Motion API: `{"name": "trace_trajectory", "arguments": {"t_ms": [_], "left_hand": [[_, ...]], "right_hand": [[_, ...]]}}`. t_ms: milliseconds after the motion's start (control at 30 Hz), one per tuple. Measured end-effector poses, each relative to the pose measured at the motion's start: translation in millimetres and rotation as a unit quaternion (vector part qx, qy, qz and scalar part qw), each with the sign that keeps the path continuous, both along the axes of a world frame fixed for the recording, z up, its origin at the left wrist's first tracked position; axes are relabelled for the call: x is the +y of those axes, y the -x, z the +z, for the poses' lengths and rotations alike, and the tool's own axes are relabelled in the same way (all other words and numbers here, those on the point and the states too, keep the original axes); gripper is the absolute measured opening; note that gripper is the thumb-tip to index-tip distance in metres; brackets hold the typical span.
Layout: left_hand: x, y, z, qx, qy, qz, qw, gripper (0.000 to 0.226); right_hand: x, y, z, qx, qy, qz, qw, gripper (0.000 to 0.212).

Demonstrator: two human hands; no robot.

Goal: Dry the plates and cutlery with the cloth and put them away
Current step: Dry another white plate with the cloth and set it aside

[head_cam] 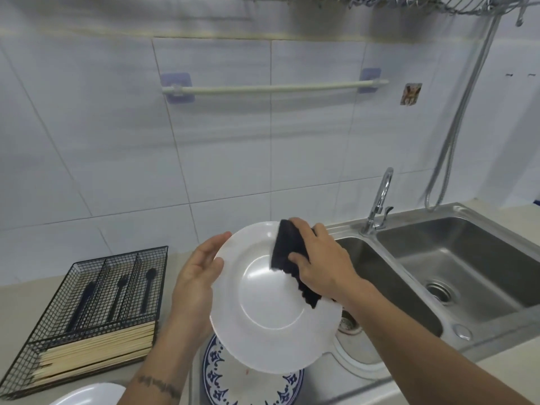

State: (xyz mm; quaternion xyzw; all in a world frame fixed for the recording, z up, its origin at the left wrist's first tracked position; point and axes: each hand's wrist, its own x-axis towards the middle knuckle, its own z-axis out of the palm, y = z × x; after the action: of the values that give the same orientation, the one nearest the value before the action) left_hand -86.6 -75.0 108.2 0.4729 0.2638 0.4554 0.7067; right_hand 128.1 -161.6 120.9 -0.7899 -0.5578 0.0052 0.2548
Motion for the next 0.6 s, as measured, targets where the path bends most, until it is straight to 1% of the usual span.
{"name": "trace_trajectory", "arguments": {"t_ms": [67, 133, 233, 333, 433, 467, 567, 600], "left_hand": [[7, 5, 0, -0.004, -0.002, -0.053, 0.999, 0.037], [18, 5, 8, 0.000, -0.001, -0.113, 0.994, 0.038], [29, -1, 23, 0.071, -0.017, -0.178, 0.981, 0.043], [35, -6, 33, 0.110, -0.082, -0.213, 0.967, 0.043], [31, -12, 37, 0.153, -0.129, -0.207, 0.958, 0.044], [28, -14, 34, 0.160, -0.130, -0.192, 0.959, 0.045], [19, -18, 24, 0.159, -0.118, -0.148, 0.969, 0.043], [17, -17, 19, 0.155, -0.108, -0.129, 0.974, 0.043]], "right_hand": [[-2, 1, 1, -0.004, -0.021, 0.013, 1.000, 0.059], [-1, 0, 8, -0.011, -0.032, 0.032, 0.999, 0.058], [-4, 1, 19, -0.029, -0.026, 0.053, 0.998, 0.058], [-8, 2, 28, -0.041, -0.008, 0.052, 0.998, 0.058], [-15, 11, 25, -0.058, 0.006, 0.042, 0.997, 0.062], [-18, 16, 20, -0.081, 0.002, 0.026, 0.996, 0.065], [-29, 29, -2, -0.209, -0.007, -0.027, 0.978, 0.076], [-34, 31, -9, -0.223, 0.006, -0.037, 0.974, 0.077]]}}
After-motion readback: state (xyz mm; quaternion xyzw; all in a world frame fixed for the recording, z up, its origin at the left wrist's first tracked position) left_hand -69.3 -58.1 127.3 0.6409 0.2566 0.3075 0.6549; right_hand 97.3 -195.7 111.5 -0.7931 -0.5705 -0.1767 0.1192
